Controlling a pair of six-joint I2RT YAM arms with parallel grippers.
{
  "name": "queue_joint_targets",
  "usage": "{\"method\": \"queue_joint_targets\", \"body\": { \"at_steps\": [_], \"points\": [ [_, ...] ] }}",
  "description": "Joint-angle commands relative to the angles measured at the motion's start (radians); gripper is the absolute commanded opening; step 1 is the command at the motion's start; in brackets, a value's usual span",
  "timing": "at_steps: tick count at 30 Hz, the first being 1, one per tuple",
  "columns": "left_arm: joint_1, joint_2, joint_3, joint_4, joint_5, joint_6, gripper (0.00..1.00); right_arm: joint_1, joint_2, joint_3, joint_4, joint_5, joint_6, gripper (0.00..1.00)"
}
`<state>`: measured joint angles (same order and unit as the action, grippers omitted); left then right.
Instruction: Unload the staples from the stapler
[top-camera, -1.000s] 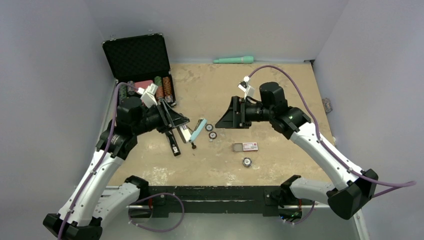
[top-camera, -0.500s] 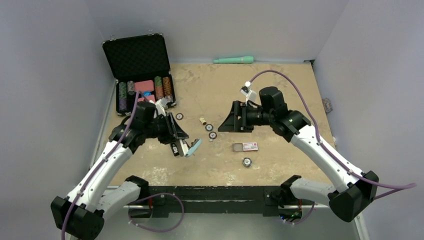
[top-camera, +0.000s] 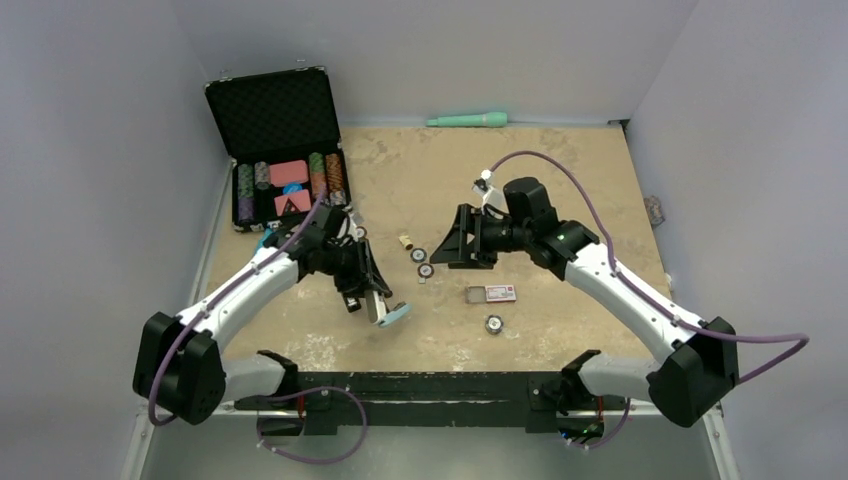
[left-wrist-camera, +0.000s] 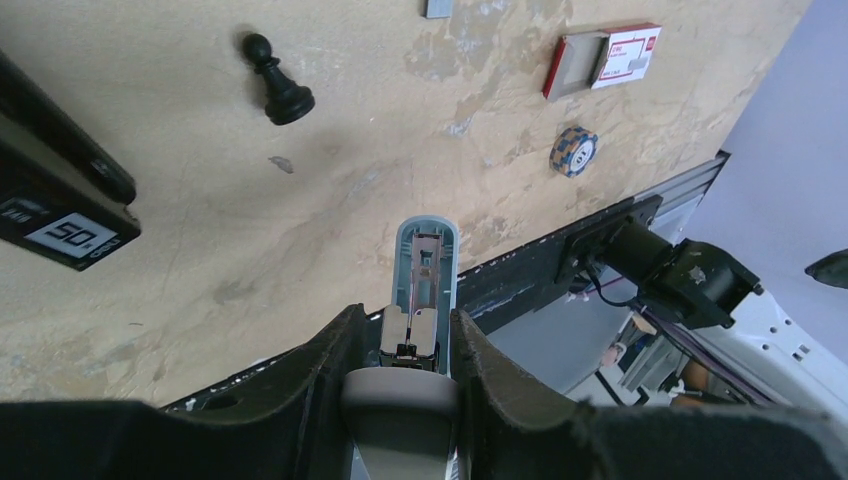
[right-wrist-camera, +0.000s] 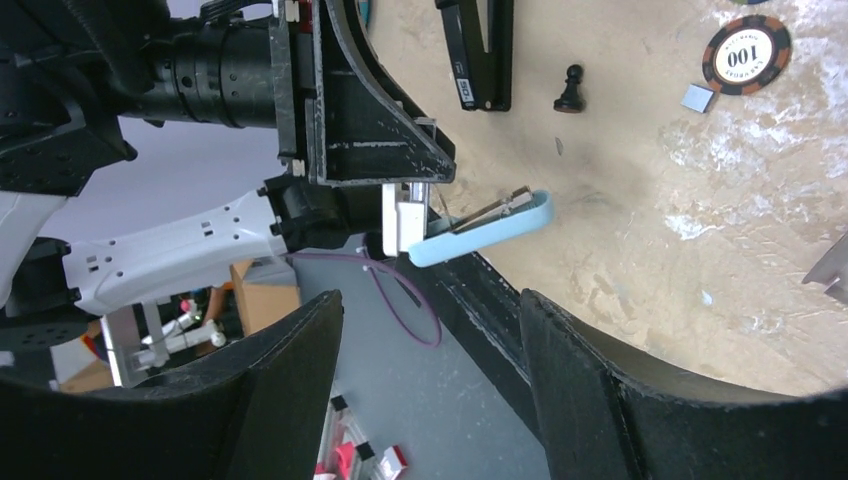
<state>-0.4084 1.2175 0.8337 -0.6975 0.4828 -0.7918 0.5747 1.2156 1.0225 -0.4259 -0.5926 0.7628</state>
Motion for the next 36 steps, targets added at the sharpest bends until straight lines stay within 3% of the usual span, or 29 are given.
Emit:
{"method": "queue_joint_targets", "body": {
  "at_steps": [1,11,18,24,36],
  "points": [
    [-0.054,0.061,0.096,0.044,0.014,0.006,0.00,-0.004,0.033,-0.038,0.122,-0.022,0.109,0.69],
    [-0.064,0.163,0.180,0.062,0.010,0.013,0.00,-0.004,0.184,-0.025,0.186,-0.018,0.136,0.60],
    [-0.065,0.207,0.217,0.041,0.022,0.035,0.00,0.012,0.302,0.061,0.167,-0.001,0.096,0.24],
    [-0.065,0.238,0.246,0.042,0.026,0.034,0.00,0.045,0.382,0.118,0.107,0.023,0.050,0.04],
    [-0.066,0.266,0.293,0.045,0.009,0.029,0.00,0.113,0.463,0.161,0.052,0.022,0.005,0.00]
  ]
}}
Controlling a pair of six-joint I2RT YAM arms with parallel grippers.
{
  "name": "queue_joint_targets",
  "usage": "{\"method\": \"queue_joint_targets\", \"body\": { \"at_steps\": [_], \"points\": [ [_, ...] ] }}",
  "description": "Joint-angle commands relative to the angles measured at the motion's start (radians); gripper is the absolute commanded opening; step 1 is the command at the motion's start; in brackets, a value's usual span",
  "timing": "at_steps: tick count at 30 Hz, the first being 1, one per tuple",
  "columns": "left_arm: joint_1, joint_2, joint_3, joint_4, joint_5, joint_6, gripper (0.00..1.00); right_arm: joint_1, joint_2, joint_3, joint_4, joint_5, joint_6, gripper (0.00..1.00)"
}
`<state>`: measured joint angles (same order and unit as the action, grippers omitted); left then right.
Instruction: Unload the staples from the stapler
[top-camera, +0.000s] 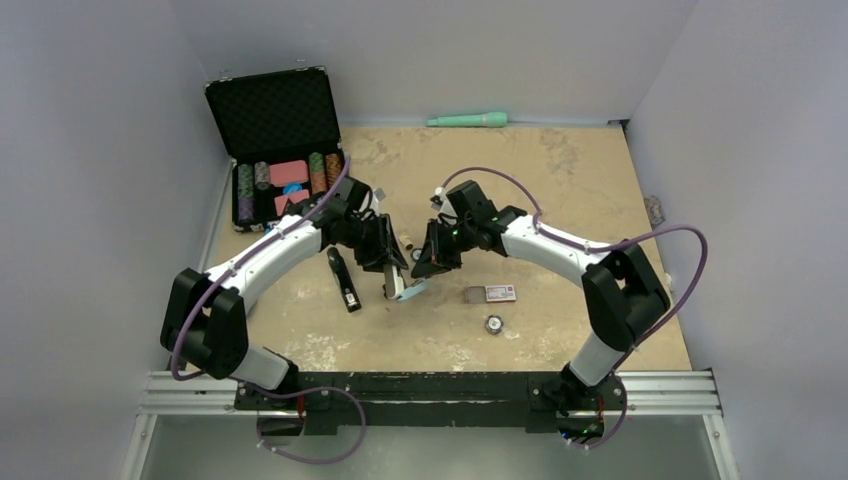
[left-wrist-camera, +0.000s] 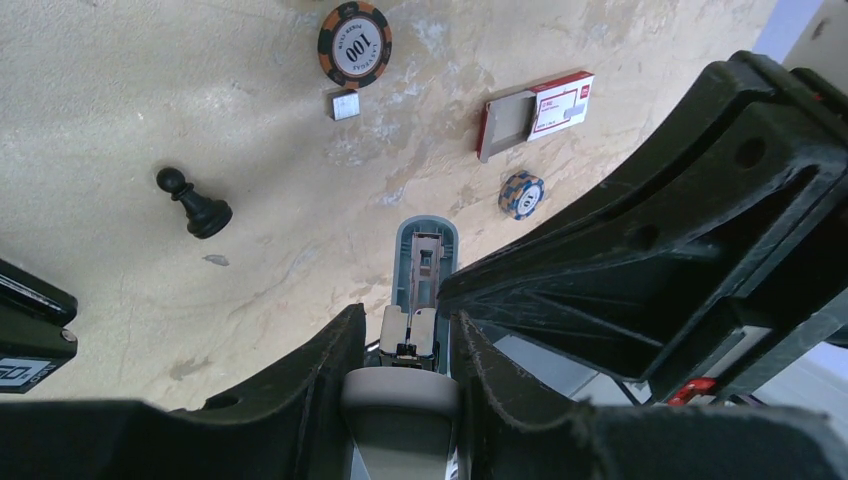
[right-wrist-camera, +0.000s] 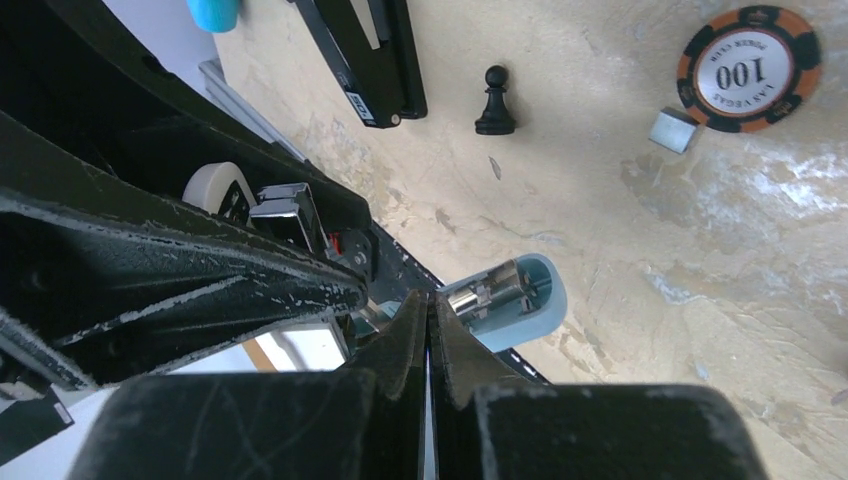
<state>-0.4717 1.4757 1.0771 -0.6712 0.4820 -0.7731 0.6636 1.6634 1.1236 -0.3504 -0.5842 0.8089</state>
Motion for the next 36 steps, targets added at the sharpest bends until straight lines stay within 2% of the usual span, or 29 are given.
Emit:
{"method": "queue_joint_targets", "body": {
  "at_steps": [1,22,36],
  "points": [
    [-0.002,0.009,0.052,0.018,0.010,0.011,0.00,0.026,0.018,0.061,-0.024,0.014,-0.043,0.00],
    [-0.002,0.010,0.053,0.056,0.029,-0.039,0.00,0.043,0.036,0.038,-0.053,0.052,-0.109,0.00],
    [-0.002,-0.002,0.081,0.016,0.026,-0.013,0.00,0.044,0.078,0.059,-0.060,0.067,-0.142,0.00]
  ]
}}
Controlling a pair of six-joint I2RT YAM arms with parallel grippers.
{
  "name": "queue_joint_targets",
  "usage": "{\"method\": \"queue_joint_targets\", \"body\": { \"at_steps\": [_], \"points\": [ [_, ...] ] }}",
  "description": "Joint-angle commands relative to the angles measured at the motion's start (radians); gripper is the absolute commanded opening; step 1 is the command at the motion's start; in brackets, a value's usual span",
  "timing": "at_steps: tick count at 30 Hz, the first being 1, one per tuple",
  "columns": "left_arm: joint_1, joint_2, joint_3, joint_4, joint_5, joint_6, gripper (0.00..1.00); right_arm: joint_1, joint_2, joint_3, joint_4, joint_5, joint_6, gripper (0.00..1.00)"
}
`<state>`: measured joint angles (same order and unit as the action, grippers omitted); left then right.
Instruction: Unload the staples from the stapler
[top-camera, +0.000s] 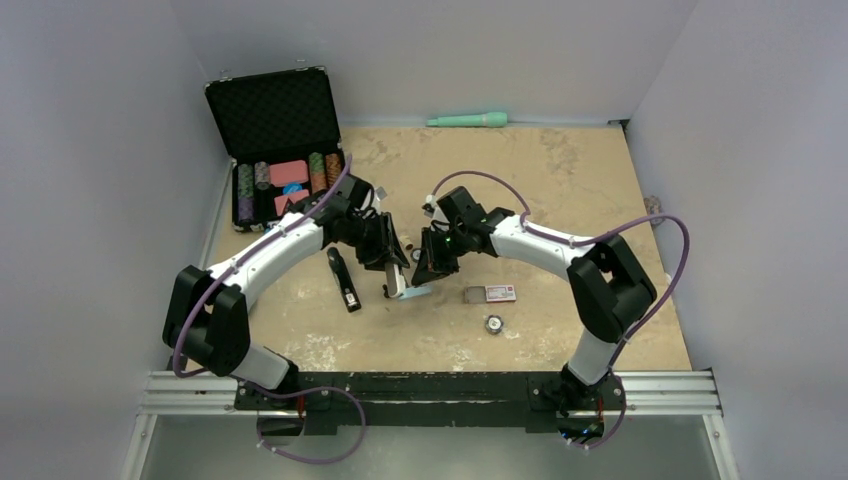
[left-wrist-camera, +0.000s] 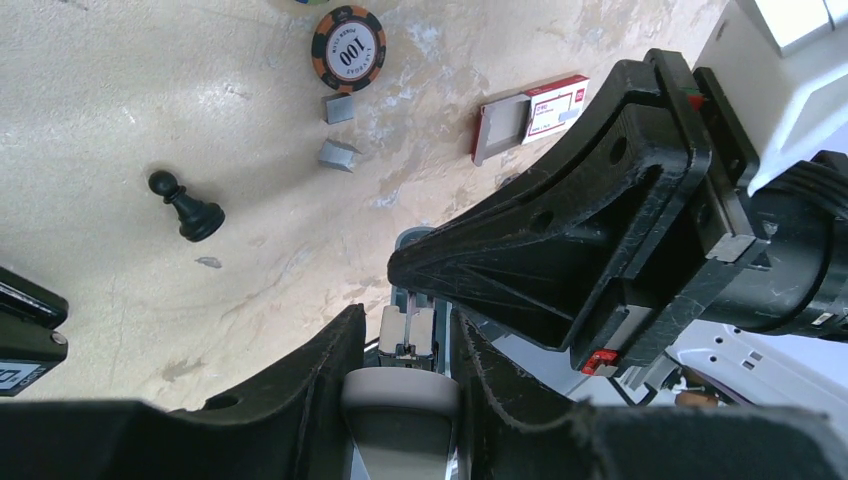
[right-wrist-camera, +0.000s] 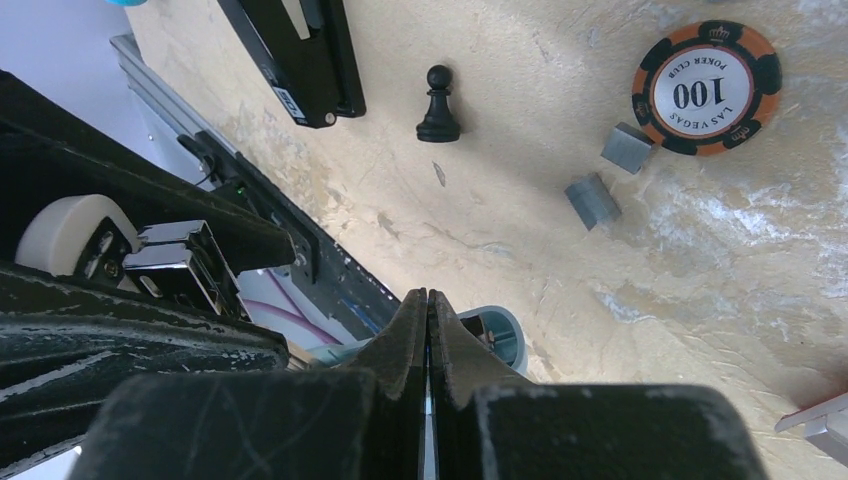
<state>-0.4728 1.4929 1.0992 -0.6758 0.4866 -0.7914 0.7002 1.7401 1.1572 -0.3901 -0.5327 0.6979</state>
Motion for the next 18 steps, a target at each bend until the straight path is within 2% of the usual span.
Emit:
{"method": "queue_joint_targets", "body": {
  "at_steps": [1,10,18],
  "points": [
    [-0.001,-0.018,0.060,0.021,0.021,0.005,0.00,0.008,0.000,0.025,-0.019,0.016,-0.031,0.00],
    [0.000,0.000,0.117,-0.015,0.001,0.020,0.00,0.009,-0.015,0.010,-0.038,0.021,-0.050,0.00],
    [0.014,0.039,0.304,-0.158,-0.059,0.100,0.00,0.009,-0.070,-0.028,-0.088,0.034,-0.084,0.00]
  ]
}}
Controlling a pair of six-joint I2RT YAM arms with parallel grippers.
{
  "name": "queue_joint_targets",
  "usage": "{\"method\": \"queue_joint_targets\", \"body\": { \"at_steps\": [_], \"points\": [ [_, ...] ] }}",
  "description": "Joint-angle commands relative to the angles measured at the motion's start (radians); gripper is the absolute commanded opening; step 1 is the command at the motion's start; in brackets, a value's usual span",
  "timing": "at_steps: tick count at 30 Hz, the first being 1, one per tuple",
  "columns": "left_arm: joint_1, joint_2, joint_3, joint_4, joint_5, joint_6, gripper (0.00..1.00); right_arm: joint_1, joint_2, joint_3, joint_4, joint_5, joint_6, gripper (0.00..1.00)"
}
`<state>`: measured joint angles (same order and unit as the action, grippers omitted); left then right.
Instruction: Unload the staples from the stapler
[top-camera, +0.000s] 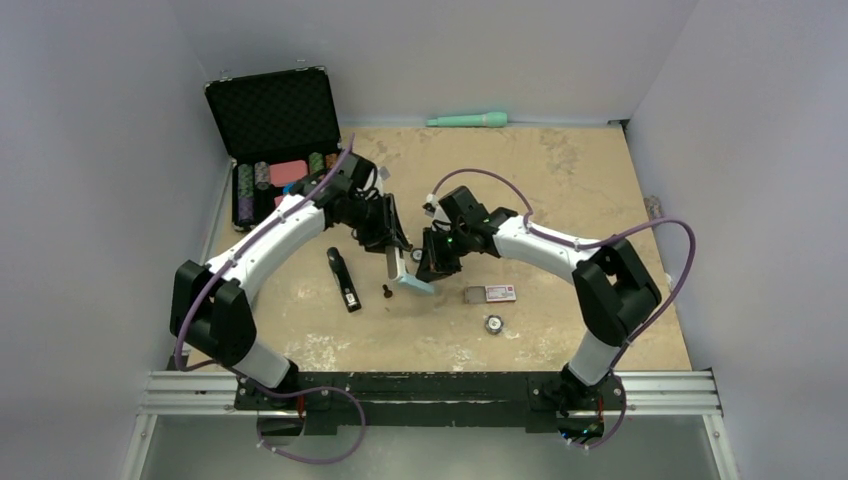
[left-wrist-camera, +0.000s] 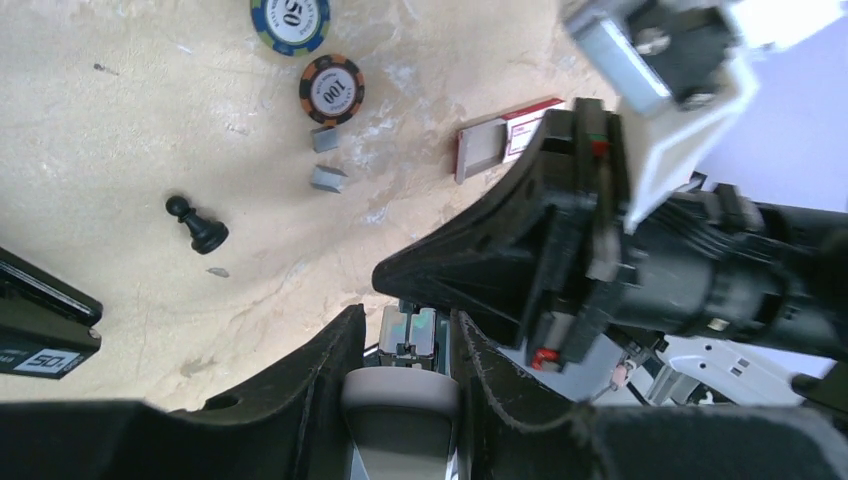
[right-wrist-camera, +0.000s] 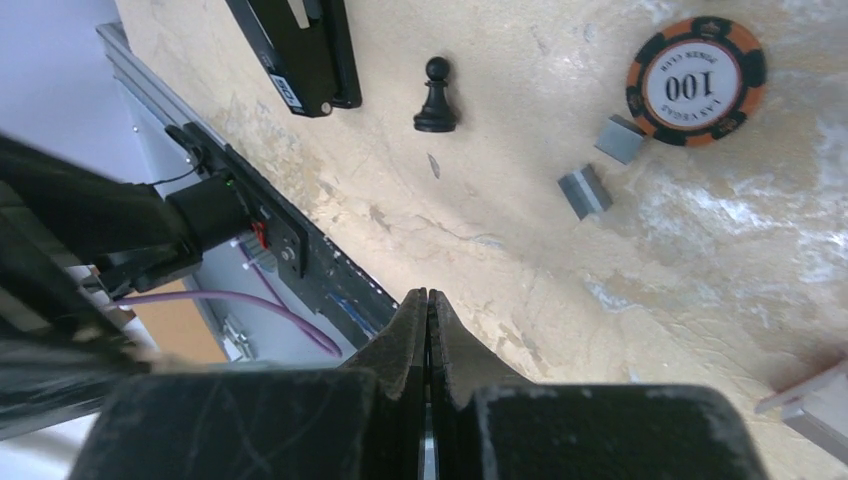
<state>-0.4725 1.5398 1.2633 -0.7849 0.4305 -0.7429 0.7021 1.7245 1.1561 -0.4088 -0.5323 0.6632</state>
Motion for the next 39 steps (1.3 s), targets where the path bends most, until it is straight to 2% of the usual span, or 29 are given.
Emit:
{"method": "queue_joint_targets", "body": {
  "at_steps": [1,6,11,19,21,25,27,32,39],
  "points": [
    [0.020,-0.004,0.163,-0.066,-0.007,0.062,0.00,0.007,-0.065,-0.033,-0.074,0.037,-0.051,0.00],
    [0.062,-0.009,0.281,-0.143,-0.057,0.090,0.00,0.006,-0.117,-0.075,-0.107,0.076,-0.062,0.00],
    [0.066,-0.053,0.376,-0.210,-0.172,0.082,0.00,-0.003,-0.161,-0.100,-0.128,0.087,-0.073,0.00],
    [0.066,-0.152,0.336,-0.153,-0.159,0.021,0.00,-0.005,-0.259,0.018,-0.148,0.065,-0.082,0.00],
    [0.066,-0.185,0.309,-0.106,-0.122,0.008,0.00,-0.004,-0.286,0.048,-0.150,0.055,-0.079,0.09],
    [0.066,-0.254,0.233,0.035,-0.015,-0.029,0.00,-0.006,-0.332,0.108,-0.193,0.095,-0.071,0.42],
    [0.066,-0.292,0.190,0.110,0.031,-0.057,0.00,-0.005,-0.350,0.131,-0.214,0.103,-0.073,0.51],
    [0.066,-0.377,0.086,0.338,0.149,-0.152,0.00,-0.005,-0.424,0.150,-0.177,0.072,-0.046,0.56],
    [0.066,-0.428,0.069,0.529,0.217,-0.255,0.00,-0.005,-0.572,0.133,0.007,0.054,0.003,0.56]
  ]
}}
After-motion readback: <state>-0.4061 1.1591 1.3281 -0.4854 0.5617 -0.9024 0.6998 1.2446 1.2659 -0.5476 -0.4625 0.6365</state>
